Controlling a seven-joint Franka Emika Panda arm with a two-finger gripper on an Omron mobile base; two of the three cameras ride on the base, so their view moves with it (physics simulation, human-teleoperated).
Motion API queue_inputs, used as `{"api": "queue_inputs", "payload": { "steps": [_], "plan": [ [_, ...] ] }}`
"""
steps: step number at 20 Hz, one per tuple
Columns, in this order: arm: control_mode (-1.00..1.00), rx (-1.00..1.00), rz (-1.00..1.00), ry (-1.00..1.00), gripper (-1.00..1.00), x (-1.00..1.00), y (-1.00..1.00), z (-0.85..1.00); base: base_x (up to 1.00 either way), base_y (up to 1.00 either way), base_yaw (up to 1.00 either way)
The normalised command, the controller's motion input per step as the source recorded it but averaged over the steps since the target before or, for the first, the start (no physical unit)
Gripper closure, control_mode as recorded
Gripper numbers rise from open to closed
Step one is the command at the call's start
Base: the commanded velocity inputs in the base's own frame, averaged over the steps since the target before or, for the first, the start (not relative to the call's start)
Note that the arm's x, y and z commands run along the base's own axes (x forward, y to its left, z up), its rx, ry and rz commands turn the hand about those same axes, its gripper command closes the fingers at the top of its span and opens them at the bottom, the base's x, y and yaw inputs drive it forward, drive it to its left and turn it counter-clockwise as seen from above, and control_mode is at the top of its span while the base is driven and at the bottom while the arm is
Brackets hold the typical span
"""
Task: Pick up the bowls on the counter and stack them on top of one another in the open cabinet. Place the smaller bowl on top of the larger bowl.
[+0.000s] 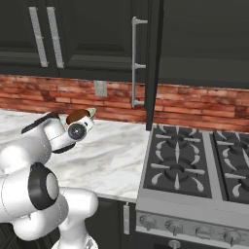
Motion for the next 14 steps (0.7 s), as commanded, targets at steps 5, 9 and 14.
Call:
{"api": "queue_inputs", "payload": {
  "steps": [5,9,14],
  "plan": [
    [-1.0,-0.03,-0.16,0.23,-1.0,-0.25,0.01,0.66,0.0,0.0,0.0],
    [-1.0,-0.02,-0.15,0.27,-1.0,-0.22,0.0,0.74,0.0,0.0,0.0],
    [-1.0,-0.01,-0.14,0.19,-1.0,-0.25,0.0,0.8,0.0,0.0,0.0]
  ]
}}
